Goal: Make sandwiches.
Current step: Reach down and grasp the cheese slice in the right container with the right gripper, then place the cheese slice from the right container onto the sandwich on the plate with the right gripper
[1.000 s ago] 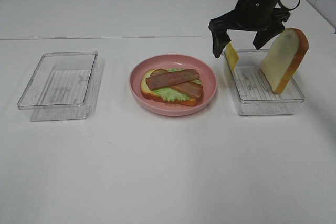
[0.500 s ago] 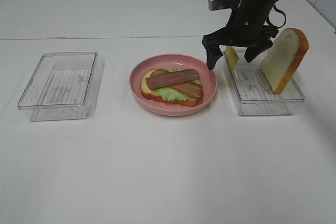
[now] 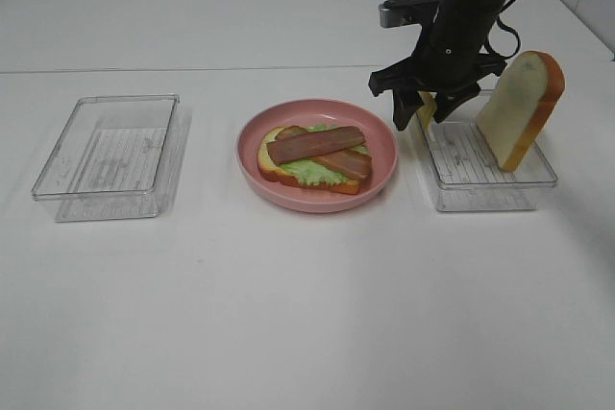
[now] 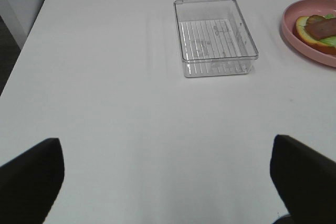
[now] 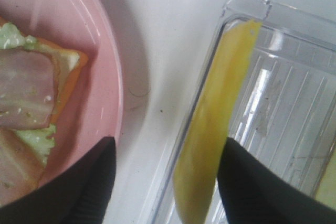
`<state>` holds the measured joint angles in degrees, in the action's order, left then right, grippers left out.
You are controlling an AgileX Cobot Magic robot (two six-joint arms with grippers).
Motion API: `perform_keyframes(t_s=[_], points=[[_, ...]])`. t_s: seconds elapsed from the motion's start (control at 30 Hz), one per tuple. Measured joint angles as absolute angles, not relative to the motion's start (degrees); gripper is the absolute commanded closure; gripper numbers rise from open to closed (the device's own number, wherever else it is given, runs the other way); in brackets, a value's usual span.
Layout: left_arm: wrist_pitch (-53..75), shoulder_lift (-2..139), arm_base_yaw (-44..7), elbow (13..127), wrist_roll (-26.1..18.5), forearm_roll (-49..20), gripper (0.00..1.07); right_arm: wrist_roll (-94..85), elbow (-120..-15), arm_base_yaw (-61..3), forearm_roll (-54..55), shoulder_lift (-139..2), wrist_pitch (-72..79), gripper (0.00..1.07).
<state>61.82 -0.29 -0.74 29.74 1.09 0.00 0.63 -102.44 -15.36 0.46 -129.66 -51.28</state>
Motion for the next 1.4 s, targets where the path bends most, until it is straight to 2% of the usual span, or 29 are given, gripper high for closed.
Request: perform_keyframes(t_s=[0.03,0.07,0.1,0.13,0.17,0.23,0.73,1.4], points=[[61.8,-0.3,-0.7,29.7,1.1,0.0,0.06,1.1,-102.4,-15.4,0.0,-129.5,-50.9,0.74],[61.8,-0.3,-0.7,29.7,1.1,0.0,0.06,1.1,-102.4,-15.4,0.0,-129.5,-50.9,0.74],[61.8,-0.3,-0.7,29.7,1.1,0.0,0.06,1.5,-102.4,-15.4,-0.3,-129.5,-50.9,0.8],[61.8,-0.3,-0.7,29.7,1.1,0.0,0.06,2.7,-102.4,-15.4,-1.3,-129.5,-50.9,0.96],[61.8,-0.3,-0.7,29.7,1.1,0.0,0.06,2.7,-102.4,-15.4,-1.3,-129.5,-50.9,0.96],[61.8,-0.3,-0.7,29.7,1.1,0.0,0.06,3.9,-102.4,-15.4,-3.3,-129.5,-50.9,1.07],[61.8,-0.3,-0.7,29.7,1.1,0.0,0.06,4.2,-102.4,-15.4,-5.0,-128.6,-51.6,1.07],[61.8,-0.3,-0.7,29.7,1.1,0.0,0.06,3.7,-102.4,-15.4,-4.4,-113.0,-59.6,1.07]])
